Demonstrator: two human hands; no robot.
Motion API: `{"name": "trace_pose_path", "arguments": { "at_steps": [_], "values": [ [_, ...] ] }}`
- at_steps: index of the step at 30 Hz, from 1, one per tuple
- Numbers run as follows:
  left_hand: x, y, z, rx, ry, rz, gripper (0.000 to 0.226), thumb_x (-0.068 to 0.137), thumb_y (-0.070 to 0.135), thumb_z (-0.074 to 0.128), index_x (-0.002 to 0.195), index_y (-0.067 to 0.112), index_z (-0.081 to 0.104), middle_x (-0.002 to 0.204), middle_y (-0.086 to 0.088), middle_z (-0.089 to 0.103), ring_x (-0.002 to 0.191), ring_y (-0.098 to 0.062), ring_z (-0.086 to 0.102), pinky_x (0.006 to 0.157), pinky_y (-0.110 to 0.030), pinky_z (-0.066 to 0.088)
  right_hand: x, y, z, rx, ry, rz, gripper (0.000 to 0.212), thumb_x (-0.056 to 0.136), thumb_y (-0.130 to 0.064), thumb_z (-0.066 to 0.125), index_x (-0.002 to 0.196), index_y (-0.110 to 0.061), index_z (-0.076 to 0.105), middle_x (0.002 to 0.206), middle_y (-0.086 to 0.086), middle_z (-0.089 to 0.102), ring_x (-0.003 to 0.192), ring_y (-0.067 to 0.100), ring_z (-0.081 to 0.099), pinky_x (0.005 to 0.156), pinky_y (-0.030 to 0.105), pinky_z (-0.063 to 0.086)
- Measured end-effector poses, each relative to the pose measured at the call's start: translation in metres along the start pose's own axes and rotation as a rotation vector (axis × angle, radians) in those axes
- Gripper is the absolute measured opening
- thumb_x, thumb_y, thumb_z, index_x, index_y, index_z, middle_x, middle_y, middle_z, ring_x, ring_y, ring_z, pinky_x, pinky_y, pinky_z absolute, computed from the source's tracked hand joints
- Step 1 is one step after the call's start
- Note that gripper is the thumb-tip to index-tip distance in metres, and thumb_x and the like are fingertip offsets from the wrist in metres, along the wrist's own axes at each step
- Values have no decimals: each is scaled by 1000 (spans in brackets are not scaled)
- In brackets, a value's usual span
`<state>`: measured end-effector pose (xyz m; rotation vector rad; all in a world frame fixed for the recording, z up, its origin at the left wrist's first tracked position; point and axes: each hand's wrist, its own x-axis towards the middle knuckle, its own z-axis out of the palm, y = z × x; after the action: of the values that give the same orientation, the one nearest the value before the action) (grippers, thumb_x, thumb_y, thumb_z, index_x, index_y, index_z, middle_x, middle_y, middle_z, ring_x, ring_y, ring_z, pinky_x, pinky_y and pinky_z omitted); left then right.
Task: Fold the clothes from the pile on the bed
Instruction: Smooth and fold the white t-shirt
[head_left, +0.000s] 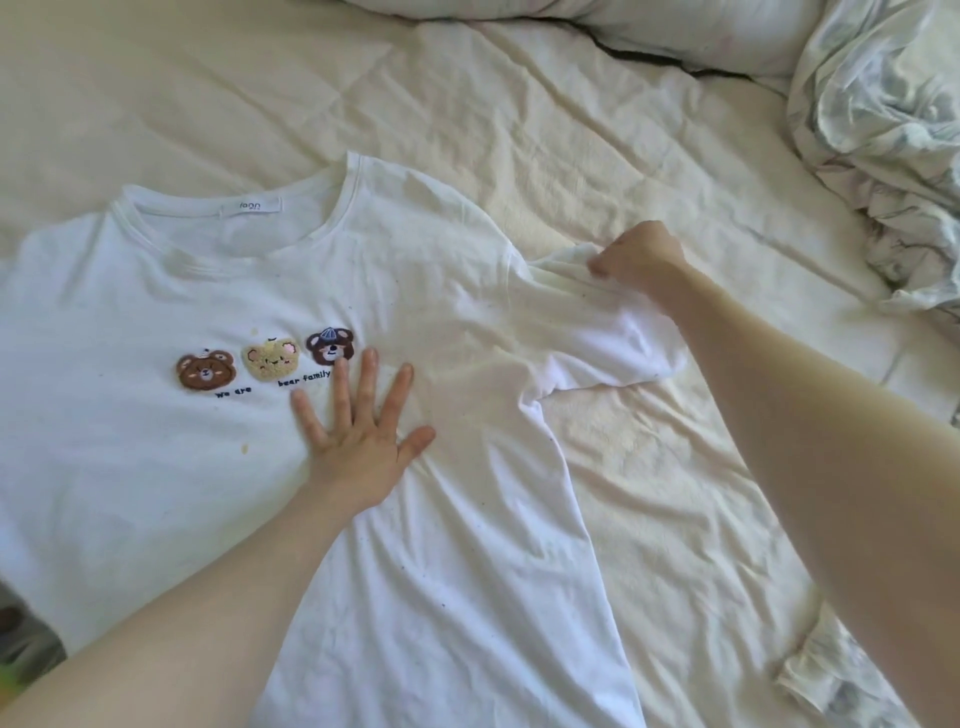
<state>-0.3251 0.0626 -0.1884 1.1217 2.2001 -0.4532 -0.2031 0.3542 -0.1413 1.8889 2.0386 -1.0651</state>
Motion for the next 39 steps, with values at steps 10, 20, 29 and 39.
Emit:
{"name": "trace_pose_path", "arguments": {
  "at_steps": [10,20,29,39],
  "values": [
    [0,1,0,12,-10,1,70,67,71,-15,119,41,-49,125,6,-62,112,-19,-60,91,-60,-31,3,17,-26,765,296,-17,34,91,-16,58,124,-15,59,119,-1,61,110,11,56,92,18,44],
    [0,1,-4,10,-35,4,69,65,72,-16,117,42,-50,123,7,-63,111,-19,-61,86,-56,-36,-2,57,-7,336,67,176,36,84,-46,61,81,-10,58,74,0,55,69,16,53,62,27,40],
    [-1,1,-4,30,-36,-9,70,65,72,-17,119,41,-49,122,7,-64,110,-19,-62,84,-55,-39,-31,69,-41,723,490,-139,31,81,-38,62,55,-26,50,52,-17,46,53,3,42,54,18,35],
    [-2,2,-6,-23,-47,-15,70,65,74,-14,118,43,-49,120,10,-64,109,-18,-61,101,-62,-23,-55,128,2,908,-61,0,20,85,-16,59,101,-9,69,79,-2,59,71,8,52,59,20,36]
  ]
}}
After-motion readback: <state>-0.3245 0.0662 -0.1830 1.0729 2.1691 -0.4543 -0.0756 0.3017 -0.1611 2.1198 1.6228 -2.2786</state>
